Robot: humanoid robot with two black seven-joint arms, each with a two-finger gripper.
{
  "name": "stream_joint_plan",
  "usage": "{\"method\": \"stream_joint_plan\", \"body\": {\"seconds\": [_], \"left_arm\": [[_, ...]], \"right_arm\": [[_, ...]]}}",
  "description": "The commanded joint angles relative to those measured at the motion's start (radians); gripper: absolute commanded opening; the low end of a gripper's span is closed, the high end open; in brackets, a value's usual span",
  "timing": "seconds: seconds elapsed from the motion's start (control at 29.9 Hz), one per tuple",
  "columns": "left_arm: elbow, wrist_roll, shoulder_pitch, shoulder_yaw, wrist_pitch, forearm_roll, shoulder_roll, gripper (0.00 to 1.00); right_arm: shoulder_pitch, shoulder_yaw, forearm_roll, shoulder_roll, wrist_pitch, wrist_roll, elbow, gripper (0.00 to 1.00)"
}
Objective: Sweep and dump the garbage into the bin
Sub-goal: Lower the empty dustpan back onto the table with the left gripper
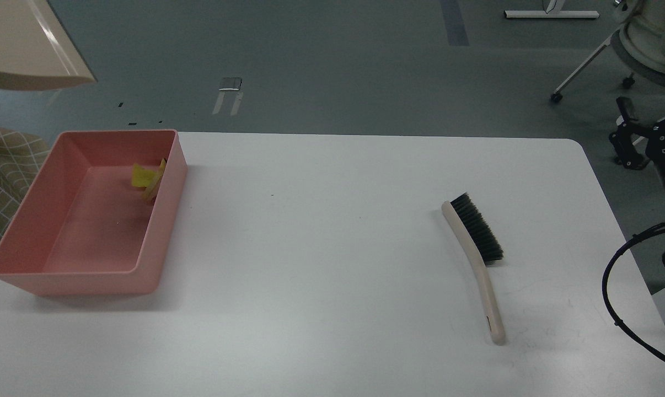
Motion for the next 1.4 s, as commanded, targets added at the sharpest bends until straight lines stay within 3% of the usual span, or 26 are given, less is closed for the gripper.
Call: {"method": "stream_joint_plan", "body": {"seconds": [0.0,0.2,0.4,0.6,0.74,1.0,1.37], "left_arm": [[-0.012,0.021,-0.069,0.022,0.0,-0.003,-0.006,0.0],[-0.098,0.027,-0.267,0.232,0.0,-0.003,-0.096,0.0],[-0.144,0.074,-0.547,0.545,0.0,0.011,-0.214,0.0],[-0.143,0.082,-0.673,0.723,0.0,0.057,-0.332,0.0],[-0.146,0.082,-0.729,0.817,0.0,0.158,-0.453,0.0],[-0.146,0.099,-0.727,0.89,0.0,0.272,-0.627,0.0],[-0.141,0.094,-0.703,1.078,0.0,0.356,-0.738,0.0]], "right_arm": [[0.003,0.017,0.0,0.0,-0.001,0.0,-0.006,1.0],[0.068,0.023,0.003,-0.009,0.001,0.007,-0.05,1.0],[0.135,0.025,0.003,-0.021,0.001,0.108,-0.147,1.0],[0.131,0.062,0.003,-0.052,0.002,0.113,-0.15,1.0],[0.128,0.069,0.003,-0.052,0.001,0.115,-0.15,1.0],[0.123,0.079,0.003,-0.052,0.001,0.115,-0.148,1.0],[0.118,0.077,0.005,-0.052,0.002,0.115,-0.15,1.0]]}}
